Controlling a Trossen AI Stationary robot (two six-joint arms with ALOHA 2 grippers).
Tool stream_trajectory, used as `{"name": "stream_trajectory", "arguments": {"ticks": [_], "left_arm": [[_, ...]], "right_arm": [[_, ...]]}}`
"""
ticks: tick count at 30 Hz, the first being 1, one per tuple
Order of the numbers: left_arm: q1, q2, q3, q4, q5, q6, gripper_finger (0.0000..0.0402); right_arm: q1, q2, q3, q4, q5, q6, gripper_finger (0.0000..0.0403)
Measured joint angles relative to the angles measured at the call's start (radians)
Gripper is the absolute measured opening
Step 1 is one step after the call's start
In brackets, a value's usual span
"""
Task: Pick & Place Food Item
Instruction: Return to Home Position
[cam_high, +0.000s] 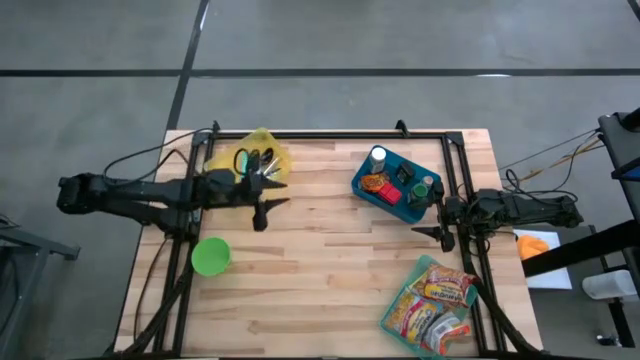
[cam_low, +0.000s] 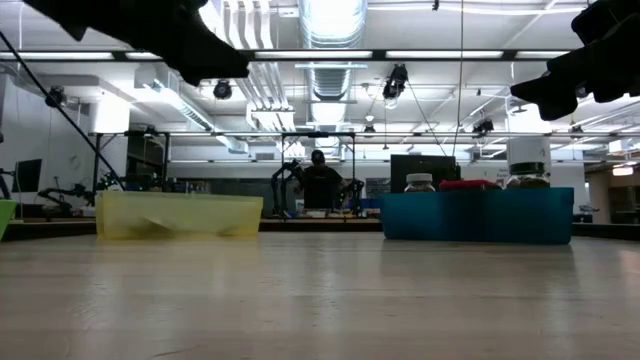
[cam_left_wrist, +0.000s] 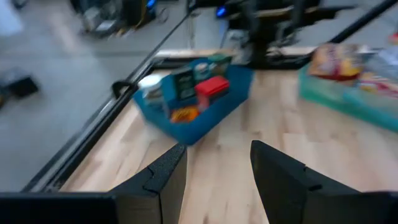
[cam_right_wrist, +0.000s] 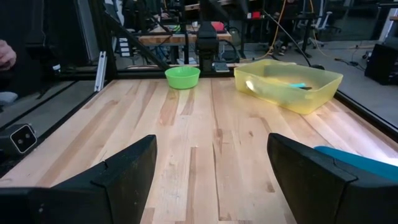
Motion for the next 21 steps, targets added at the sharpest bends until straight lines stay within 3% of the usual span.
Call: {"name": "stream_trajectory", "arguments": {"ticks": [6, 14, 21], "left_arm": [[-0.017, -0.07, -0.113, 0.138, 0.102, 0.027, 0.0145], [-0.018, -0.197, -0.226, 0.195, 0.158, 0.045, 0.0015], [-0.018, -0.368, -0.318, 0.197, 0.21, 0.045, 0.001]], "right_arm": [[0.0, 0.0, 0.0, 0.0, 0.0, -0.001, 0.0303], [0.0, 0.0, 0.0, 0.0, 0.0, 0.0, 0.0303], [0.0, 0.0, 0.0, 0.0, 0.0, -0.001, 0.0303]]}}
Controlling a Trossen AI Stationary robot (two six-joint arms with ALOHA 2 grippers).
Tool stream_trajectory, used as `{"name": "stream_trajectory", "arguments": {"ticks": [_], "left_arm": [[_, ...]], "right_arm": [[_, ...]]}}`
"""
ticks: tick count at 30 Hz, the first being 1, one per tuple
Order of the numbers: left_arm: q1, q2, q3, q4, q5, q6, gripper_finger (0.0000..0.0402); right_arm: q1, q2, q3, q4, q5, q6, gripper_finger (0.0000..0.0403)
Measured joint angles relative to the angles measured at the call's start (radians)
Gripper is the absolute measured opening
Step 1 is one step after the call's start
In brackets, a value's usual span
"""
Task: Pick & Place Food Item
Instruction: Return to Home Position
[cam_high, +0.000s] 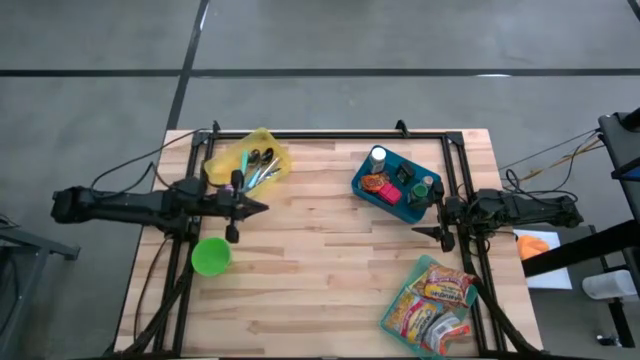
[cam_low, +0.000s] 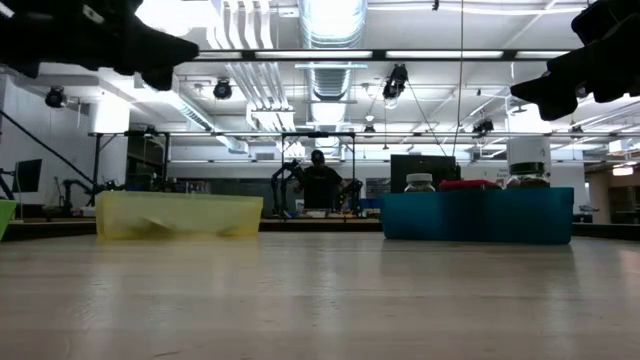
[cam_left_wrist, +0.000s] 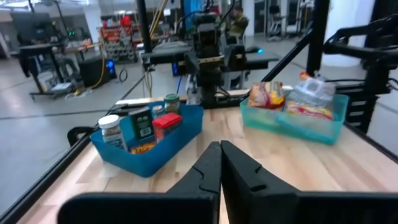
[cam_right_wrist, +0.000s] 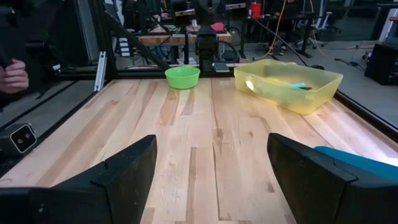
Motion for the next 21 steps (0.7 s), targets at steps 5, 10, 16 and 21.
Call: {"name": "stream_trajectory", "arguments": {"ticks": [5, 10, 16, 21], "left_arm": [[0.0, -0.137, -0.08, 0.0, 0.011, 0.0, 0.001], [0.0, -0.306, -0.171, 0.006, 0.04, 0.001, 0.001], [0.0, -0.543, -0.277, -0.014, 0.045, 0.002, 0.001], [0.0, -0.581, -0.275, -0.1, 0.044, 0.027, 0.001]], "right_arm": [[0.0, 0.0, 0.0, 0.0, 0.0, 0.0, 0.0303], [0.0, 0.0, 0.0, 0.0, 0.0, 0.001, 0.0303], [0.0, 0.0, 0.0, 0.0, 0.0, 0.0, 0.0303], [0.0, 0.001, 0.0, 0.0, 0.0, 0.002, 0.0303]]}}
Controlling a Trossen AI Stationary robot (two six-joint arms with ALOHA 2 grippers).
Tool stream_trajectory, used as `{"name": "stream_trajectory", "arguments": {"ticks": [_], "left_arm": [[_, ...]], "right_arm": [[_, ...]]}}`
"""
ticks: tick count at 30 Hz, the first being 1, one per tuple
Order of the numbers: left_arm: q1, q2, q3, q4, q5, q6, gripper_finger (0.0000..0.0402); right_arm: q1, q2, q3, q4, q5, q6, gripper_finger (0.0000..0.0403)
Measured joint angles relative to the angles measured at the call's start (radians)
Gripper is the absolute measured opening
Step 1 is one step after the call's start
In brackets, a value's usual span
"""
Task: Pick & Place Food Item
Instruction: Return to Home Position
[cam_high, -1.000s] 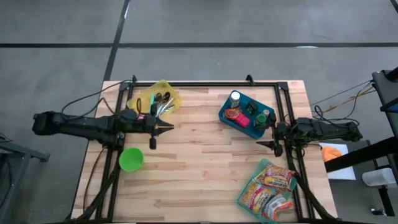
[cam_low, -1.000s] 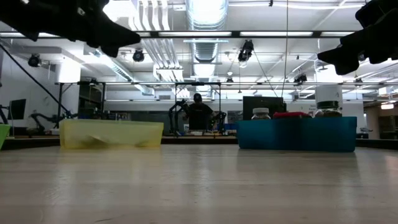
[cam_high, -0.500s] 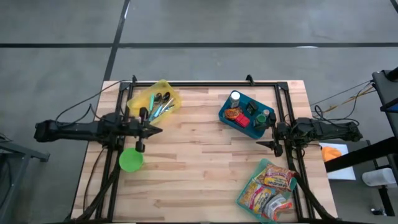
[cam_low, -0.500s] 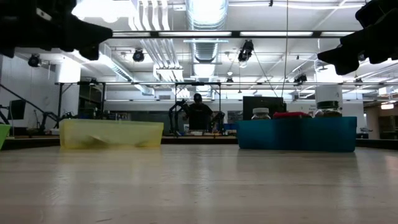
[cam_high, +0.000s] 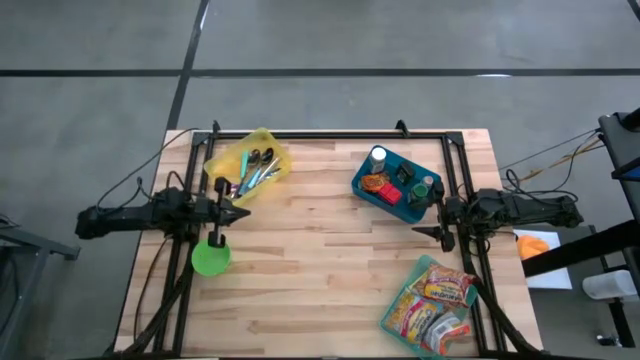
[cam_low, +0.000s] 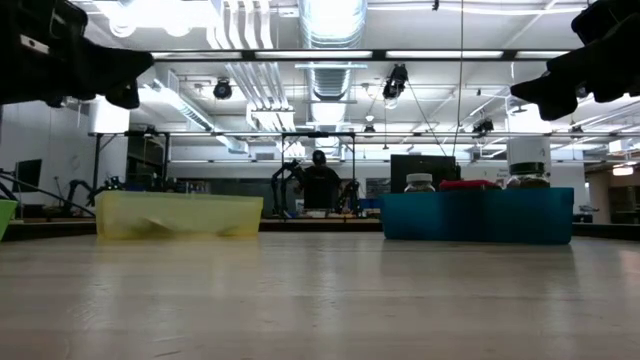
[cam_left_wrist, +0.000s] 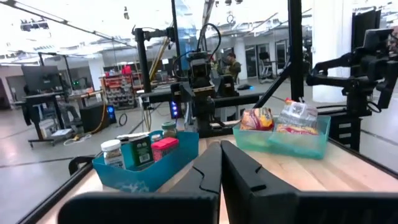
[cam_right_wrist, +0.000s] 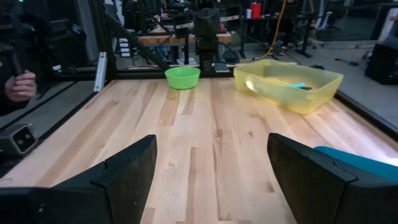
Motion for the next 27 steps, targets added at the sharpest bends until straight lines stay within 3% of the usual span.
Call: {"name": "stream_trajectory", "arguments": {"ticks": [27], "left_arm": [[0.0, -0.007, 0.0, -0.107, -0.034, -0.001, 0.001]], "right_arm": [[0.0, 0.007, 0.0, -0.008, 0.001, 0.0, 0.0303]]}}
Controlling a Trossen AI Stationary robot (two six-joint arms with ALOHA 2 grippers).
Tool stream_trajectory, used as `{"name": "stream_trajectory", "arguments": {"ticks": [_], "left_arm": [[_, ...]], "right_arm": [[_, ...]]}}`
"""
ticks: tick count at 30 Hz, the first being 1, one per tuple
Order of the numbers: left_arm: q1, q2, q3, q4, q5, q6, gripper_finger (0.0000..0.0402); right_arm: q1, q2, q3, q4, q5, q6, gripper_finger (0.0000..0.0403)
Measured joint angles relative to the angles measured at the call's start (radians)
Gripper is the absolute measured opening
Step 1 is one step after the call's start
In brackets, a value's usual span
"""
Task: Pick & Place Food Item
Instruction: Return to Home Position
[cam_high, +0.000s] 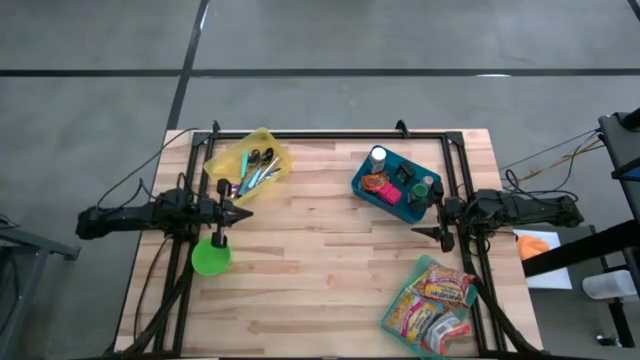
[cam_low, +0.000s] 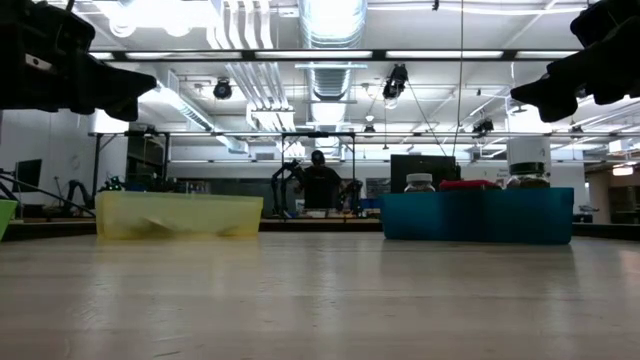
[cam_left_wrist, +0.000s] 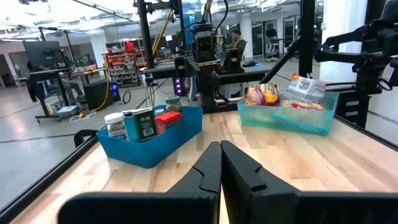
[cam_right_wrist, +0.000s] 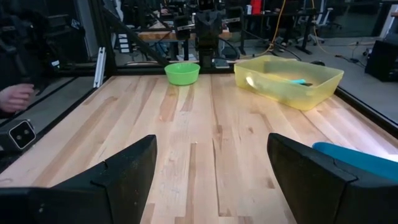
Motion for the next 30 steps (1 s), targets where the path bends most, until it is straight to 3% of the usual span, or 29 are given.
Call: {"name": "stream_trajectory", "arguments": {"ticks": [20, 26, 30], "left_arm": [[0.0, 0.0, 0.0, 0.001, 0.0, -0.003, 0.001], [0.0, 0.0, 0.0, 0.001, 0.0, -0.003, 0.001], [0.0, 0.0, 0.0, 0.001, 0.0, -0.003, 0.001]], "right_arm": [[0.0, -0.001, 0.0, 0.0, 0.0, -0.004, 0.0303], [0.0, -0.001, 0.0, 0.0, 0.002, -0.246, 0.0303], [0.0, -0.001, 0.0, 0.004, 0.002, -0.266, 0.0303]]}}
